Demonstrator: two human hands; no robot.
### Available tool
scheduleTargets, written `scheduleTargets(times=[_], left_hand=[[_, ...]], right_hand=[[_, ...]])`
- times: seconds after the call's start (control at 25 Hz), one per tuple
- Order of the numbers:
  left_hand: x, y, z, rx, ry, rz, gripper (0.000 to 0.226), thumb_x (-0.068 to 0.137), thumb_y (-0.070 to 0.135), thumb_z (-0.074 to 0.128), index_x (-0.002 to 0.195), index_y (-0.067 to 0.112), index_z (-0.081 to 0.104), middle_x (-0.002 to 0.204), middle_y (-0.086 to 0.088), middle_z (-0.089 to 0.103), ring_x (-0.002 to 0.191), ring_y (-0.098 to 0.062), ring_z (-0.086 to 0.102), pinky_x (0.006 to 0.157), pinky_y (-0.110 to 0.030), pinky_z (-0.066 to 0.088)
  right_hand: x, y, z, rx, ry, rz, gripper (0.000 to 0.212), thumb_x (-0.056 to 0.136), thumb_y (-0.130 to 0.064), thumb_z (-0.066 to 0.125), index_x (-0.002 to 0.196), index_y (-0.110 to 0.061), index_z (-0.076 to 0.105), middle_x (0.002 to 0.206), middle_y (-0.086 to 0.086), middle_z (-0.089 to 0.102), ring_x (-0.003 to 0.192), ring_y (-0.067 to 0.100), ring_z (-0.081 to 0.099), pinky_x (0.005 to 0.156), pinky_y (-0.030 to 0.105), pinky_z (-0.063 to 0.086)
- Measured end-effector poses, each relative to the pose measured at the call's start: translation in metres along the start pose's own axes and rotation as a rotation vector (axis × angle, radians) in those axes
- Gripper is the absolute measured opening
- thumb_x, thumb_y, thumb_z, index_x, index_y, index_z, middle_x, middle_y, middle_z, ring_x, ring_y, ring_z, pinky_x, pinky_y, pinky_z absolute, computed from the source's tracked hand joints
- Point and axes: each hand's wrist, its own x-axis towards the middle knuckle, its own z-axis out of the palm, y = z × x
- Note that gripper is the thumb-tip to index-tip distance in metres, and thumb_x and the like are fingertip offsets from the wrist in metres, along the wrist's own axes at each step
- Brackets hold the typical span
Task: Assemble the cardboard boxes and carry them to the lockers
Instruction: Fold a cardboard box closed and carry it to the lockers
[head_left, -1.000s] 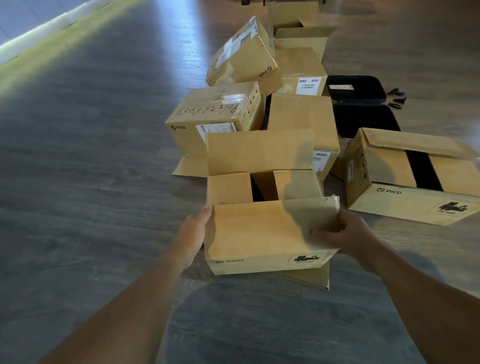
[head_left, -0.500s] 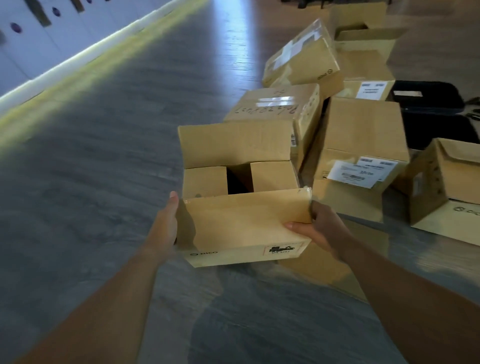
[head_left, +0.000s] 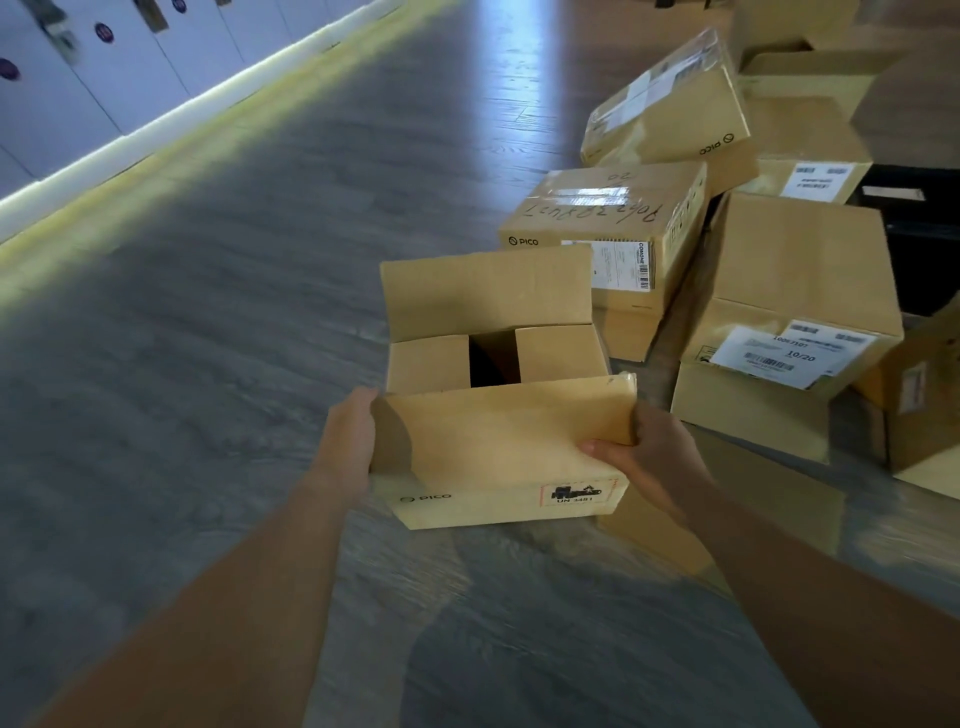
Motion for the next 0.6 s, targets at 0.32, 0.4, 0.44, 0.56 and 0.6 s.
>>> scheduleTargets(times=[0.32,0.4,0.44,0.56,0.6], left_hand=[[-0.001,0.015,-0.008,0.438,-0.099,0.293,0.031,0.095,0.005,0.049,0.104,0.013,0.078,0.105,0.001,0.073,0.098,-0.009,0.062,0.086,-0.026,0.050],[0.005,0.014,-0.020,0.570,-0.263,0.209,0.030,0.095,0.009,0.056,0.113,0.024,0.076,0.114,0.008,0.070,0.108,-0.010,0.060,0.098,-0.035,0.049],[0.008,0.011,-0.025,0.694,-0.334,0.178,0.033,0.094,0.013,0.062,0.121,0.027,0.072,0.120,0.008,0.067,0.112,-0.012,0.059,0.099,-0.036,0.048],[0.012,-0.006,-0.026,1.019,-0.454,0.173,0.063,0.084,0.021,0.078,0.142,0.027,0.053,0.133,0.006,0.052,0.123,-0.015,0.050,0.104,-0.035,0.040],[0.012,-0.013,-0.022,1.076,-0.452,0.228,0.066,0.082,0.025,0.079,0.142,0.025,0.051,0.133,0.006,0.049,0.125,-0.016,0.047,0.105,-0.035,0.039]], right_hand=[[-0.002,0.004,-0.003,-0.133,0.138,-0.113,0.024,0.083,-0.036,0.082,0.092,-0.017,0.070,0.084,-0.006,0.070,0.079,0.013,0.065,0.063,0.029,0.049],[-0.008,0.012,-0.010,-0.168,0.047,-0.230,0.008,0.088,-0.027,0.078,0.097,-0.028,0.077,0.089,-0.018,0.072,0.081,0.004,0.068,0.066,0.017,0.048],[-0.011,0.016,-0.015,-0.217,-0.014,-0.280,0.016,0.091,-0.021,0.074,0.103,-0.030,0.078,0.098,-0.022,0.071,0.088,0.001,0.068,0.072,0.014,0.048],[-0.015,0.024,-0.027,-0.447,-0.203,-0.268,0.050,0.096,-0.002,0.061,0.133,-0.036,0.064,0.145,-0.022,0.050,0.127,0.007,0.054,0.108,0.024,0.041],[-0.014,0.027,-0.027,-0.524,-0.241,-0.265,0.058,0.097,0.001,0.056,0.139,-0.039,0.058,0.154,-0.022,0.040,0.132,0.009,0.051,0.114,0.029,0.038]])
